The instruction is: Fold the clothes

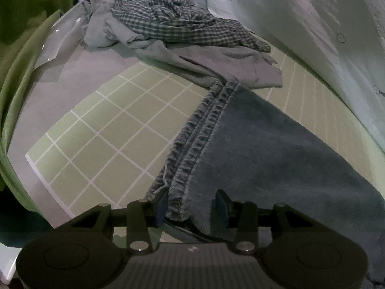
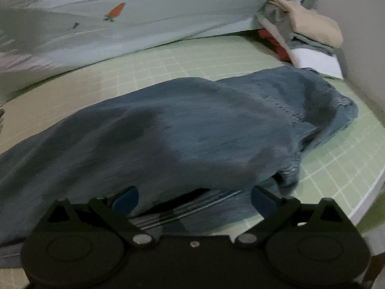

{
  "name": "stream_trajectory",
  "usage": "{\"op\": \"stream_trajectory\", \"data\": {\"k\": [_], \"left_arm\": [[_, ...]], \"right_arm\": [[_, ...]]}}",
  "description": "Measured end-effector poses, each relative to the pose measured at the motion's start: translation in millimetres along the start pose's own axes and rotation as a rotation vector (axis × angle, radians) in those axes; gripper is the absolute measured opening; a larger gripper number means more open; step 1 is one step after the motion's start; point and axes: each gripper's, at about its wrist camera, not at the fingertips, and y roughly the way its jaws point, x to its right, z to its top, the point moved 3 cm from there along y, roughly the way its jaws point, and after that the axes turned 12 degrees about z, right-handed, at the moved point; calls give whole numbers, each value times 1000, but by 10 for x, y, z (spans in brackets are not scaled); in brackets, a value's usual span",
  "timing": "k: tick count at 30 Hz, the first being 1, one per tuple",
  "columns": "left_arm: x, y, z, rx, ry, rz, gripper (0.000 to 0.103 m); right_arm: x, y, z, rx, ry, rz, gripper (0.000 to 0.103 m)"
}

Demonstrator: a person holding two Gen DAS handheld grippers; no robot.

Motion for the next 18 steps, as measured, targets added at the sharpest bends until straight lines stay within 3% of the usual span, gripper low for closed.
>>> {"op": "stream_trajectory", "data": {"k": [1, 3, 4, 9, 11, 13, 18], "left_arm": [[-1, 0, 0, 0, -2, 1, 42], [3, -11, -13, 10, 14, 28, 30], [0, -12, -18, 16, 27, 44, 20], [-83, -3, 3, 32, 20, 13, 14], [-103, -44, 36, 48, 6, 0, 12], [-122, -140, 104, 80, -17, -9, 11], [-226, -566, 281, 175, -55, -57, 11]], "right_arm": [[11, 3, 3, 2, 13, 13, 95], [33, 9, 8, 6, 39, 40, 90], [44, 11, 10, 8, 52, 53, 89], [156, -106, 98, 54, 133, 105, 87], [216, -185, 151, 82, 170, 123, 67], [276, -265, 205, 109, 206, 141, 4], [428, -465, 340, 177, 298, 185, 1]]}}
